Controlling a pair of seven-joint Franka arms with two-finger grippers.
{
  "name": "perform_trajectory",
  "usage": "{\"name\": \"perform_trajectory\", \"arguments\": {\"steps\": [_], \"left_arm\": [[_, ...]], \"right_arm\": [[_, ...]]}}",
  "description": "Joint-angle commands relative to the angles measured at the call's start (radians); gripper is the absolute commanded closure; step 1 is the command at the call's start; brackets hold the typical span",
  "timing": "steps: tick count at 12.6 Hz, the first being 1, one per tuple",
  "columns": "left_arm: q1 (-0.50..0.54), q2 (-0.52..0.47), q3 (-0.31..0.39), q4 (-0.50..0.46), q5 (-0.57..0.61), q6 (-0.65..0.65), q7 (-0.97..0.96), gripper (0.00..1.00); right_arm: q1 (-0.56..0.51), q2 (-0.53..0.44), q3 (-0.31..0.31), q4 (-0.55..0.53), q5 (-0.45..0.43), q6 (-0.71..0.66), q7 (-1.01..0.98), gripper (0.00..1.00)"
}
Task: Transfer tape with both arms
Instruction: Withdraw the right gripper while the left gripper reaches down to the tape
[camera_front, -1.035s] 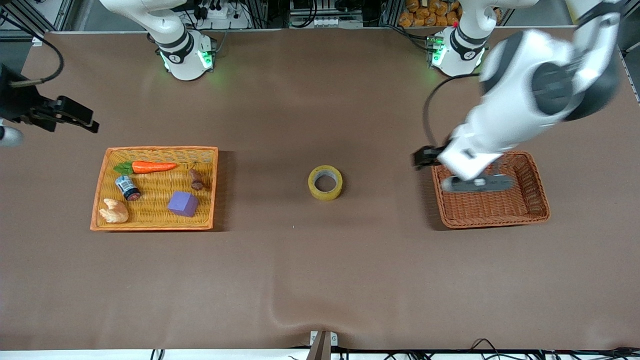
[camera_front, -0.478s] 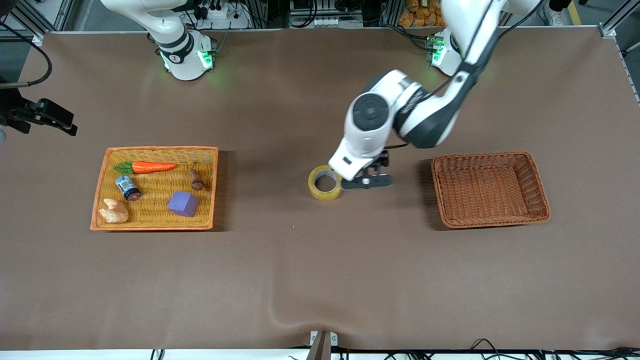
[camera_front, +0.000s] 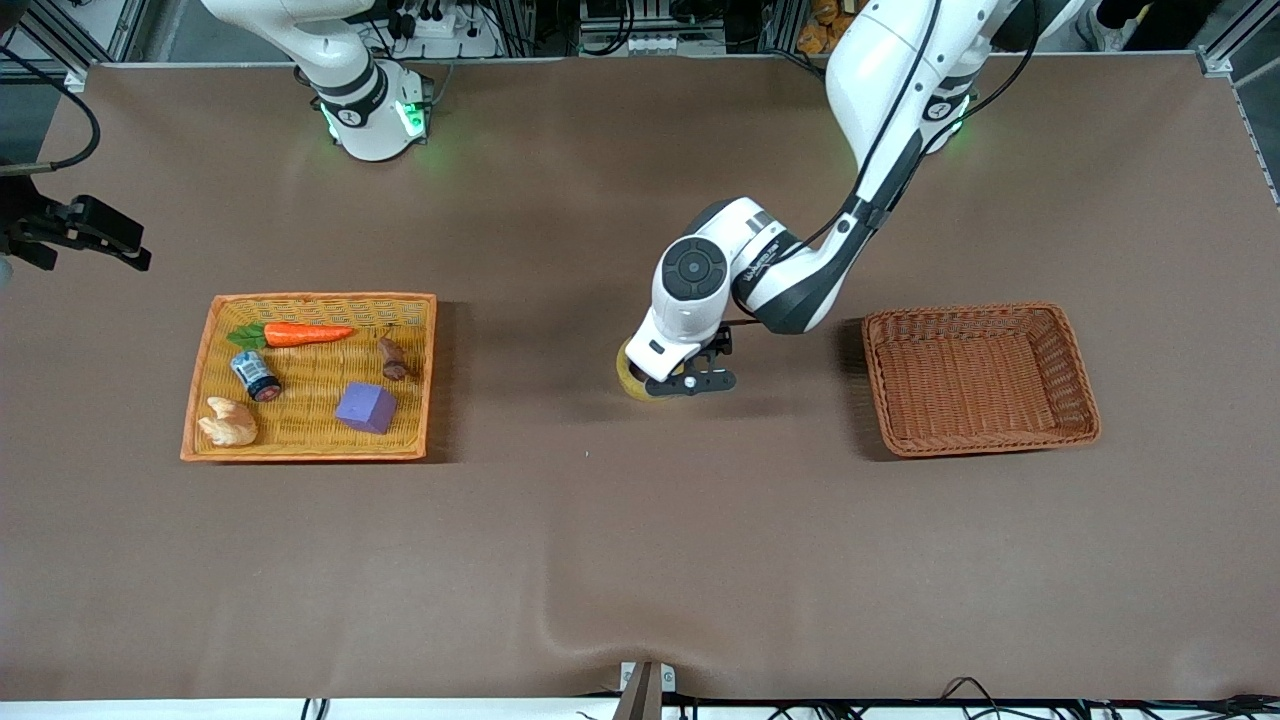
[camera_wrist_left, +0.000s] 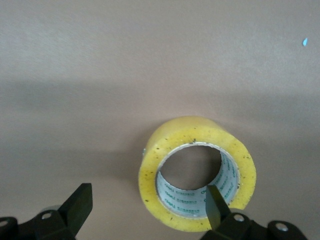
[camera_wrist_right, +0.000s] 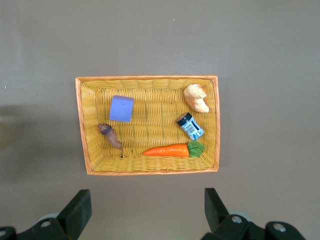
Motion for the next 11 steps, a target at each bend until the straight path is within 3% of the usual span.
{"name": "perform_trajectory", "arguments": {"steps": [1,2,3,6,8,11], "left_arm": [[-0.018,0.032,0.006,0.011,0.023,0.016,-0.028,0.0],[-0.018,0.039,0.006,0.011,0.023,0.019,-0.028,0.0],[-0.019,0.045,0.006,0.003,0.025,0.022,-0.028,0.07],[-0.035,0.051,0.011,-0.008,0.044,0.024,-0.022,0.54],[-0.036,0.054,0.009,-0.008,0.088,0.024,-0.023,1.0],[-0.03,0.053,0.011,0.001,0.089,0.024,-0.011,1.0]], "right_arm": [[-0.044,-0.021,0.026,-0.019,0.012,0.001,-0.027,0.0],[-0.047,-0.021,0.024,-0.019,0.012,0.0,-0.028,0.0],[-0.044,-0.021,0.02,-0.019,0.017,-0.002,-0.03,0.0],[-0.044,-0.018,0.02,-0.019,0.024,-0.003,-0.03,0.0],[-0.045,-0.015,0.02,-0.019,0.046,-0.002,-0.031,0.0],[-0.042,-0.014,0.02,-0.018,0.047,0.006,-0.031,0.0]]}}
